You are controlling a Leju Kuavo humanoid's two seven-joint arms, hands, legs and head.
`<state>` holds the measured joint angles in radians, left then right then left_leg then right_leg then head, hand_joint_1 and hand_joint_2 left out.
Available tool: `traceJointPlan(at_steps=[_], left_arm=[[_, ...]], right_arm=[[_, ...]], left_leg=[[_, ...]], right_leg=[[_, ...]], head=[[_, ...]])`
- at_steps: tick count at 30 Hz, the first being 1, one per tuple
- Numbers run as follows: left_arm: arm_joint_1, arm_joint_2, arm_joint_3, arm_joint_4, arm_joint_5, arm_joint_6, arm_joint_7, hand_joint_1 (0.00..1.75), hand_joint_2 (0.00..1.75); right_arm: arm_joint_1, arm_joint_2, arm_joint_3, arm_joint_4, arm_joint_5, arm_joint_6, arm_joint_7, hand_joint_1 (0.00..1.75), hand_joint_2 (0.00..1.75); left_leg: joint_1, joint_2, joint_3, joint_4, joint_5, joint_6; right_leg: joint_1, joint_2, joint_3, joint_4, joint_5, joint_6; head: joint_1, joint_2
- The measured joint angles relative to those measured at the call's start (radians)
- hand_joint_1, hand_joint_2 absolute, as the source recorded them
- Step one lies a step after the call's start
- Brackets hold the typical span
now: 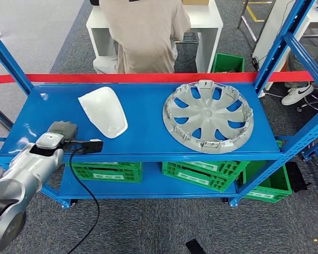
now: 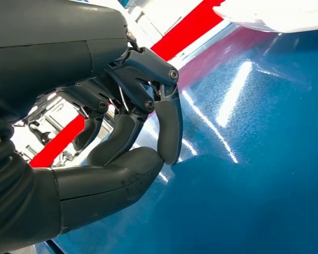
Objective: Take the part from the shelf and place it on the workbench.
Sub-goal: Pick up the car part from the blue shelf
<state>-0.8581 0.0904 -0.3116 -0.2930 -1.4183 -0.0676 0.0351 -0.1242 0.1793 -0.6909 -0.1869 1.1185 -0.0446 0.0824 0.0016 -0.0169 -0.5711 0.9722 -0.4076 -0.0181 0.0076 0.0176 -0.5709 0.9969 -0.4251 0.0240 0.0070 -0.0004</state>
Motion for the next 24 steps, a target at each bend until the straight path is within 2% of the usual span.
traceJointPlan(at_steps=[1, 5, 8, 13, 19, 24], left_arm=[[0.000, 0.000, 0.000, 0.000, 0.000, 0.000, 0.000, 1.45, 1.75], [0.000, 0.000, 0.000, 0.000, 0.000, 0.002, 0.000, 0.00, 1.75], [0.003, -0.001, 0.000, 0.000, -0.007, 0.029, -0.005, 0.00, 1.75], [0.004, -0.006, 0.000, -0.001, -0.018, 0.162, -0.030, 0.00, 1.75], [-0.002, -0.017, 0.002, -0.006, -0.007, 0.227, -0.049, 0.00, 1.75], [-0.004, -0.030, 0.047, -0.017, 0.066, 0.276, -0.054, 0.00, 1.75]], right_arm=[[0.000, 0.000, 0.000, 0.000, 0.000, 0.000, 0.000, 0.00, 0.00], [0.000, 0.000, 0.000, 0.000, 0.000, 0.000, 0.000, 0.00, 0.00], [0.000, 0.000, 0.000, 0.000, 0.000, 0.000, 0.000, 0.00, 0.00], [0.002, 0.000, -0.001, 0.000, -0.006, -0.007, 0.000, 0.00, 0.00], [0.005, 0.000, -0.004, 0.000, -0.010, -0.014, -0.002, 0.00, 0.00], [0.004, 0.000, -0.013, 0.000, -0.010, -0.017, -0.005, 0.00, 0.00]], left_leg=[[0.000, 0.000, 0.000, 0.000, 0.000, 0.000], [0.000, 0.000, 0.000, 0.000, 0.000, 0.000], [0.000, 0.000, 0.000, 0.000, 0.000, 0.000], [0.000, 0.000, 0.000, 0.000, 0.000, 0.000], [0.000, 0.000, -0.001, 0.000, 0.000, 0.000], [0.000, 0.000, -0.002, 0.000, 0.000, 0.000]], right_leg=[[0.000, 0.000, 0.000, 0.000, 0.000, 0.000], [0.000, 0.000, 0.000, 0.000, 0.000, 0.000], [0.000, 0.000, 0.000, 0.000, 0.000, 0.000], [0.000, 0.000, -0.001, 0.000, 0.000, 0.000], [0.000, 0.000, -0.002, 0.000, 0.000, 0.000], [0.000, 0.000, -0.003, 0.000, 0.000, 0.000]], head=[[0.000, 0.000], [0.000, 0.000], [0.000, 0.000], [0.000, 0.000], [0.000, 0.000], [0.000, 0.000]])
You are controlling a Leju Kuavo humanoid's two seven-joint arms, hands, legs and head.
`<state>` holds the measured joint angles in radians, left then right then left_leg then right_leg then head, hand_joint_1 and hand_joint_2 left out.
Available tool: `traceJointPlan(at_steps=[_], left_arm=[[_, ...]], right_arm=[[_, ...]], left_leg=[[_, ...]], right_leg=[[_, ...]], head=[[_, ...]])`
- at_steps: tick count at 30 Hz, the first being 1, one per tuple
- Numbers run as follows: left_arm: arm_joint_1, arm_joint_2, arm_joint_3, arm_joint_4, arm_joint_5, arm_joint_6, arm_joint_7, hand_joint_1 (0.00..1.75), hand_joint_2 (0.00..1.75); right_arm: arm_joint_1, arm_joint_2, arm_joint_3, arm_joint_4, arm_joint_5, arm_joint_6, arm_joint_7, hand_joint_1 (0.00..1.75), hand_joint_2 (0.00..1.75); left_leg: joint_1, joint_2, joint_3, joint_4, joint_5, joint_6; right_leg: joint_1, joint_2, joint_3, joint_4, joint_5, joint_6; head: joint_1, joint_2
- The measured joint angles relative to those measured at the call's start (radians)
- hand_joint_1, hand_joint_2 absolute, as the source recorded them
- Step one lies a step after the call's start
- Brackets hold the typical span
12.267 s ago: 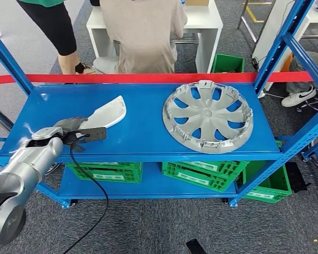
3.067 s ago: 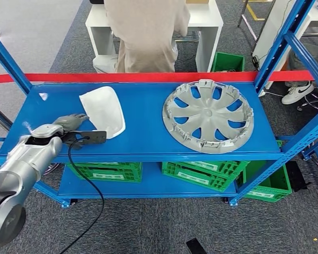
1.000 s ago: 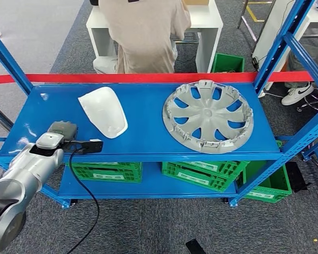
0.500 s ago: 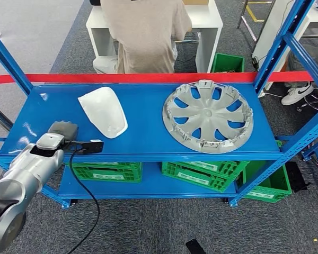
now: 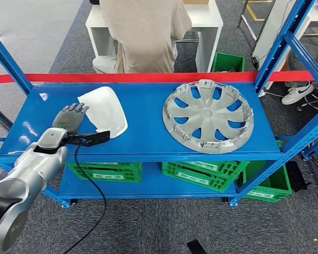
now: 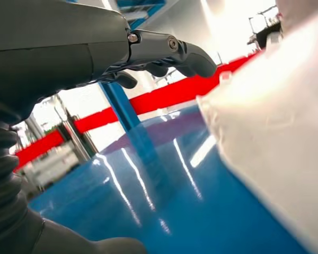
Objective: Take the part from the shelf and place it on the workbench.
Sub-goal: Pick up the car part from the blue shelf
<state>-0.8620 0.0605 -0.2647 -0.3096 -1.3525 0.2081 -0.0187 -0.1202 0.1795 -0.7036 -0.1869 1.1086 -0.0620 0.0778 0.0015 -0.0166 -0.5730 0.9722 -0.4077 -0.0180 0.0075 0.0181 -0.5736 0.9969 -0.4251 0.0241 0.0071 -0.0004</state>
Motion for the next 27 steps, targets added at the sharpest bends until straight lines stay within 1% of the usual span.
traceJointPlan(at_steps=[5, 9, 20, 27], left_arm=[[0.000, 0.002, 0.045, -0.004, 0.015, 0.064, -0.004, 0.00, 1.75], [-0.002, 0.004, 0.065, -0.010, 0.010, 0.079, -0.006, 0.00, 1.75], [-0.010, 0.006, 0.105, -0.011, 0.025, 0.053, 0.005, 0.00, 1.75], [-0.010, 0.004, 0.121, -0.011, 0.039, 0.005, 0.031, 0.00, 1.75]], right_arm=[[0.001, 0.000, -0.002, 0.000, 0.001, -0.003, 0.003, 0.00, 0.00], [0.000, 0.000, -0.003, 0.000, 0.002, -0.004, 0.003, 0.00, 0.00], [-0.002, 0.000, -0.004, 0.000, 0.006, -0.003, 0.003, 0.00, 0.00], [-0.003, 0.001, -0.004, 0.000, 0.013, 0.000, 0.005, 0.00, 0.00]], left_leg=[[0.000, 0.000, 0.000, 0.000, 0.000, 0.000], [0.000, 0.000, 0.000, 0.000, 0.000, 0.000], [0.000, 0.000, -0.001, 0.000, 0.000, 0.000], [0.000, 0.000, -0.001, 0.000, 0.000, 0.000]], right_leg=[[0.000, 0.000, 0.000, 0.000, 0.000, 0.000], [0.000, 0.000, 0.000, 0.000, 0.000, 0.000], [0.000, 0.000, 0.000, 0.000, 0.000, 0.000], [0.000, 0.000, -0.001, 0.000, 0.000, 0.000]], head=[[0.000, 0.000], [0.000, 0.000], [0.000, 0.000], [0.000, 0.000]])
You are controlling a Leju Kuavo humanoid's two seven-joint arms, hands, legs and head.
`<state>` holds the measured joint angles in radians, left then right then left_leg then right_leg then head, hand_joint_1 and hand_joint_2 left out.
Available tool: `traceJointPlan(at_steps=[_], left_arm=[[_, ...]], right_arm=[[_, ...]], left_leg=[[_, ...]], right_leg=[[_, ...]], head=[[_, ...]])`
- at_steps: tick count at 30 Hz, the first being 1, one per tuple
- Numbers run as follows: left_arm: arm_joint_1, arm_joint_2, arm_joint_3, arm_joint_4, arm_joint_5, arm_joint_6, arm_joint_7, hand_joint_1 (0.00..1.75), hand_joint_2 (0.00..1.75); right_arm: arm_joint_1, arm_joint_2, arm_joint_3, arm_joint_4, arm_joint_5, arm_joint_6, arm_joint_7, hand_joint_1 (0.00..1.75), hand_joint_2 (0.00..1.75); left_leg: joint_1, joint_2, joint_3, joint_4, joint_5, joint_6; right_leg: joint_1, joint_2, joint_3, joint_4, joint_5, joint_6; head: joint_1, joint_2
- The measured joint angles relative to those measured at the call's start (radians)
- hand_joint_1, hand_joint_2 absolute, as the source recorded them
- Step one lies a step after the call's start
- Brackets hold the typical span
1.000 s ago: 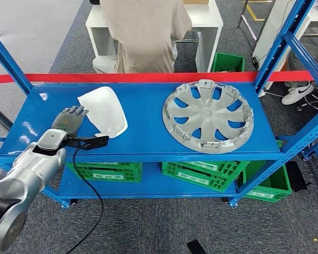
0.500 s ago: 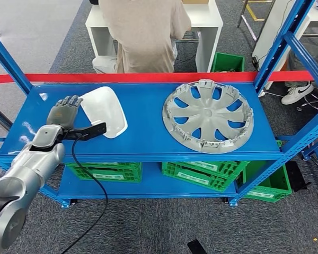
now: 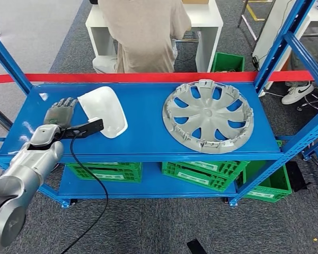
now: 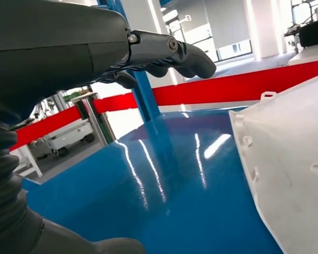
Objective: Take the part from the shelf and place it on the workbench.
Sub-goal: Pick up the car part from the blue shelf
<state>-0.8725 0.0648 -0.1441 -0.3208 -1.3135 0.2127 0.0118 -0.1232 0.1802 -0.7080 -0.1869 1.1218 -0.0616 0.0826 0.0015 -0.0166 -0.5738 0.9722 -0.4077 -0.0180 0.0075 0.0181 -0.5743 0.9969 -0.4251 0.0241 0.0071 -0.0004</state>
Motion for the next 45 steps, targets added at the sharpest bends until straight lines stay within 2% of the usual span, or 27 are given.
traceJointPlan(at_steps=[6, 14, 19, 37, 45], left_arm=[[0.015, -0.039, 0.023, 0.000, 0.045, -0.071, -0.049, 0.00, 1.75], [0.038, -0.107, 0.038, 0.000, 0.065, -0.092, -0.076, 0.00, 1.75], [0.045, -0.132, 0.044, 0.000, 0.067, -0.093, -0.075, 0.00, 1.75], [0.057, -0.149, 0.079, 0.000, 0.088, -0.102, -0.039, 0.00, 1.75], [0.057, -0.150, 0.081, 0.002, 0.012, -0.141, 0.048, 0.00, 1.75]], right_arm=[[-0.004, 0.000, 0.000, 0.000, 0.010, 0.010, 0.004, 0.00, 0.00], [-0.011, 0.002, 0.000, 0.000, 0.014, 0.015, 0.006, 0.00, 0.00], [-0.010, 0.003, 0.000, 0.000, 0.015, 0.015, 0.007, 0.00, 0.00], [-0.010, 0.003, 0.000, 0.000, 0.023, 0.015, 0.008, 0.00, 0.00], [-0.011, 0.003, 0.000, 0.000, 0.028, 0.018, 0.009, 0.00, 0.00]], left_leg=[[0.000, -0.001, -0.001, 0.000, 0.000, 0.000], [-0.001, -0.001, -0.001, 0.000, 0.000, 0.001], [-0.001, -0.001, -0.001, 0.000, 0.000, 0.001], [-0.001, -0.001, -0.001, 0.000, 0.000, 0.001], [-0.001, -0.001, 0.002, 0.000, 0.000, 0.001]], right_leg=[[0.000, -0.001, 0.000, 0.000, 0.000, 0.000], [-0.001, -0.001, -0.001, 0.000, 0.000, 0.000], [-0.001, -0.001, -0.001, 0.000, 0.000, 0.000], [-0.001, -0.001, 0.000, 0.000, 0.000, 0.000], [-0.001, -0.001, 0.003, 0.000, 0.000, 0.001]], head=[[0.000, 0.000], [0.000, 0.000], [0.000, 0.000], [0.000, 0.000], [0.000, 0.000]])
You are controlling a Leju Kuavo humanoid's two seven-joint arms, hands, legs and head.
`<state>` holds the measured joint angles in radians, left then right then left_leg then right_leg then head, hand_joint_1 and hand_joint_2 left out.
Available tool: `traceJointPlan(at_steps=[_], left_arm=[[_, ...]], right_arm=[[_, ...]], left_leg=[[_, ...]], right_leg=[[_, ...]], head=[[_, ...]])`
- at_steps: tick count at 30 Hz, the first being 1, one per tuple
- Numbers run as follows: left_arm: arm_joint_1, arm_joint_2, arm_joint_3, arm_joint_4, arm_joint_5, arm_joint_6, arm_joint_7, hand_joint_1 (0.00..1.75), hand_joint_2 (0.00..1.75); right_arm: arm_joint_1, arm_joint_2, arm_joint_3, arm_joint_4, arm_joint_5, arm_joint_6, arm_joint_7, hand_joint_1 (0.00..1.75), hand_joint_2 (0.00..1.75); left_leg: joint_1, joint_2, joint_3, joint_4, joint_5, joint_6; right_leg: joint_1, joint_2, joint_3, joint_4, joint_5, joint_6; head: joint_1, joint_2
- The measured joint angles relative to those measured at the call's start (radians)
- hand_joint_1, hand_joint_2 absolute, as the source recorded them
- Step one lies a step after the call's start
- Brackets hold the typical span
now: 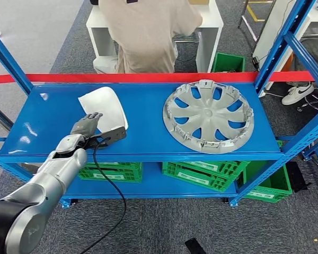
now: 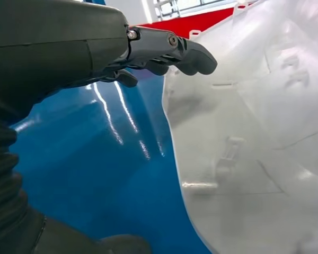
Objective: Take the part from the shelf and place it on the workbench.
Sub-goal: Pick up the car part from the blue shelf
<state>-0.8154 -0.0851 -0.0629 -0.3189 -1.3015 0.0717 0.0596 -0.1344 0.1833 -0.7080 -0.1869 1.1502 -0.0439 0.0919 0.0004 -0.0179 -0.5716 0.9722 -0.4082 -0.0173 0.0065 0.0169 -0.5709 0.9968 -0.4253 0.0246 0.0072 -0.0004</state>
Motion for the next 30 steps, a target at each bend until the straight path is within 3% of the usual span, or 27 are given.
traceJointPlan(at_steps=[17, 30], left_arm=[[-0.001, -0.001, -0.043, 0.001, -0.099, -0.012, 0.083, 0.00, 1.75], [0.000, 0.001, -0.075, 0.002, -0.127, -0.001, 0.100, 0.00, 1.75]], right_arm=[[-0.001, 0.001, 0.000, 0.000, 0.004, 0.000, 0.007, 0.00, 0.00], [-0.001, 0.004, 0.000, 0.000, 0.006, 0.000, 0.009, 0.00, 0.00]], left_leg=[[0.000, 0.000, 0.006, 0.000, 0.000, 0.000], [0.000, 0.000, 0.008, 0.000, 0.000, 0.000]], right_leg=[[0.000, 0.000, 0.006, 0.000, 0.000, 0.000], [0.000, 0.000, 0.008, 0.000, 0.000, 0.000]], head=[[0.000, 0.000], [0.000, 0.000]])
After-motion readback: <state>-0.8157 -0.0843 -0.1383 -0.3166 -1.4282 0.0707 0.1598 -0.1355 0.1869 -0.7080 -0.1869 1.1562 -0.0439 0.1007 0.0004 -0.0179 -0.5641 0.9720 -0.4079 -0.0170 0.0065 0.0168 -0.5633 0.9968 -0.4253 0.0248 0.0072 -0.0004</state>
